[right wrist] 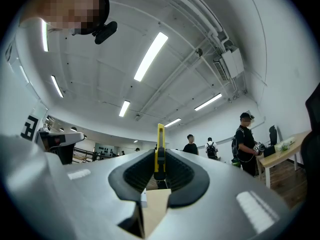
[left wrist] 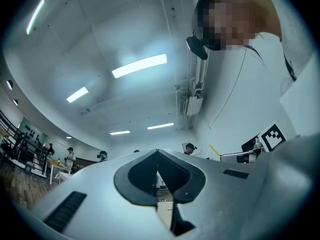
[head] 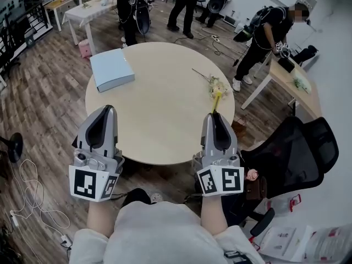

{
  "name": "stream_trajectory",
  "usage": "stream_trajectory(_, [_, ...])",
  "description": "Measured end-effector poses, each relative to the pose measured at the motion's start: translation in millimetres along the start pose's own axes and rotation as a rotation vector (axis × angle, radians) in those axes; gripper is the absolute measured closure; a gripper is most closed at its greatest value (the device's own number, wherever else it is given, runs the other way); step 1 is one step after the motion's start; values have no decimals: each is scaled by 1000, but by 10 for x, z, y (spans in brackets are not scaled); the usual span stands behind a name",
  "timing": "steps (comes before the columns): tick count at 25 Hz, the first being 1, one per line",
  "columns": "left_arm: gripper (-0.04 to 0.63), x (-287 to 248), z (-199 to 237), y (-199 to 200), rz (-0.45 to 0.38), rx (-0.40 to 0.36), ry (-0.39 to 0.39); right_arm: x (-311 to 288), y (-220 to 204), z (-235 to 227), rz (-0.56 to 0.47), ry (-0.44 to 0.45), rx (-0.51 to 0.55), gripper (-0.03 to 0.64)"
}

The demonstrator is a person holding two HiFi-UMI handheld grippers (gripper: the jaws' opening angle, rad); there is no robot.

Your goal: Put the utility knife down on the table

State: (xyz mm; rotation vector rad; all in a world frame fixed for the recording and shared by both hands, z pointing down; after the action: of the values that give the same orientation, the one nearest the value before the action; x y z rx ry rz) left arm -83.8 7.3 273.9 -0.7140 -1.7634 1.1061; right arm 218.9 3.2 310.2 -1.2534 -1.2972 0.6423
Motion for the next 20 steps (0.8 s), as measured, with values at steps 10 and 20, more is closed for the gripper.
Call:
stream_trajectory(10, [586, -488, 254, -304, 9, 13, -14, -529, -196, -122, 19, -4, 6, 543])
stream_trajectory(20, [586, -1225, 783, -600, -5, 18, -63, -1367, -438, -168, 25, -36, 4, 543])
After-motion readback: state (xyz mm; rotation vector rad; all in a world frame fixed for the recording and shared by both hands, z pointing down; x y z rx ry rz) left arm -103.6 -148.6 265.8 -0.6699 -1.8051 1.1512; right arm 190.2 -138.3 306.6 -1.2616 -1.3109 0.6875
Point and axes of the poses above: the fingertips, and each gripper's own axes: x backward along the fingers, z to its left, y out of its top, the point moved 9 cm from there along x, backward along the fingers, and after that the axes turned 6 degrees about -x, right-handed, at the moved point
